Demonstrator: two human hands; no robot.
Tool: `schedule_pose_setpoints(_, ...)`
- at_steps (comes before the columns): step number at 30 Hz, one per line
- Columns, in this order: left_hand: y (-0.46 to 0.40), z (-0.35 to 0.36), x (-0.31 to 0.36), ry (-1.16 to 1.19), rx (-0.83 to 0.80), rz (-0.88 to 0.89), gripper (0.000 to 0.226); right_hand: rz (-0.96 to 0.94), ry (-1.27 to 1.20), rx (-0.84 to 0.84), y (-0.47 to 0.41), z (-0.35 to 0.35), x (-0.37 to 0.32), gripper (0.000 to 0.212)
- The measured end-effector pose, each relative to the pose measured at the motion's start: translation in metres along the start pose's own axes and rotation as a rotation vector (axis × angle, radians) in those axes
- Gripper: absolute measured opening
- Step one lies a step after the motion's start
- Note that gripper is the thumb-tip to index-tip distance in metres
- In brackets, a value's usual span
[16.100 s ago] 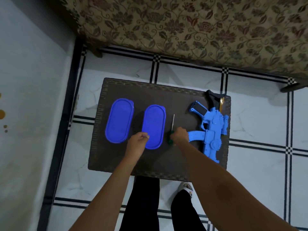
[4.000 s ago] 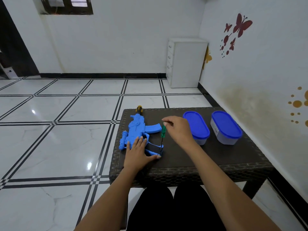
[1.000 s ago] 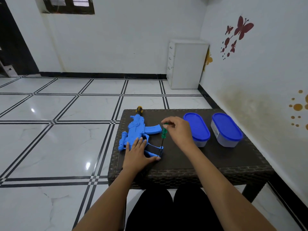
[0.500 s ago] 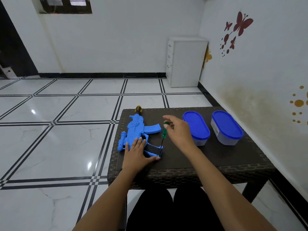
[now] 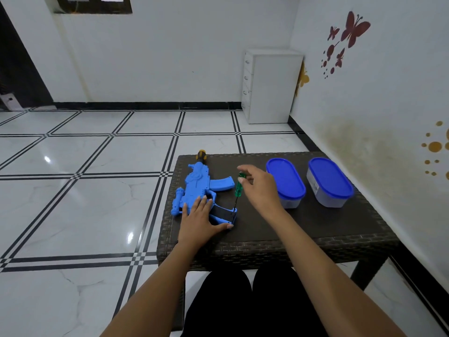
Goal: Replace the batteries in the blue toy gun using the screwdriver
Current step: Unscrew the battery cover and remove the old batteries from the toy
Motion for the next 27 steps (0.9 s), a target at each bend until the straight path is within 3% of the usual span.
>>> schedule_pose_setpoints(7, 0.0005, 0.0000, 0.0007, 0.009, 0.013, 0.006, 0.099, -0.018, 0.000, 0.113, 0.0012, -0.0004, -0.0010, 0.022)
schedule_pose_setpoints(12, 0.0004, -0.0011, 0.0006, -0.008, 0.014, 0.008, 0.100, -0.024, -0.003, 0.049, -0.0017, -0.0008, -0.0021, 0.028)
schedule_pose_setpoints(17, 0.0011, -0.0012, 0.0010, 0.000, 0.024, 0.008, 0.121, -0.005, -0.021, 0.055, 0.0017, -0.0002, 0.0010, 0.028)
schedule_pose_setpoints(21, 0.0026, -0.0022, 0.0019, 0.009, 0.024, 0.005, 0.100, -0.023, -0.006, 0.060, 0.0019, -0.0013, 0.0012, 0.027)
schedule_pose_setpoints(27, 0.0014, -0.0012, 0.0008, 0.003, 0.020, 0.000, 0.099, -0.013, 0.007, -0.031, 0.0025, -0.0004, 0.0013, 0.034)
Point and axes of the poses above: each hand's wrist, its own y-axis away from the middle knuckle, its own z-axis out of the palm, x = y × z, the point moved 4 cm from there along -y, towards the middle knuckle, and after that the axes turned 6 degrees about -z, right-handed, at the moved point
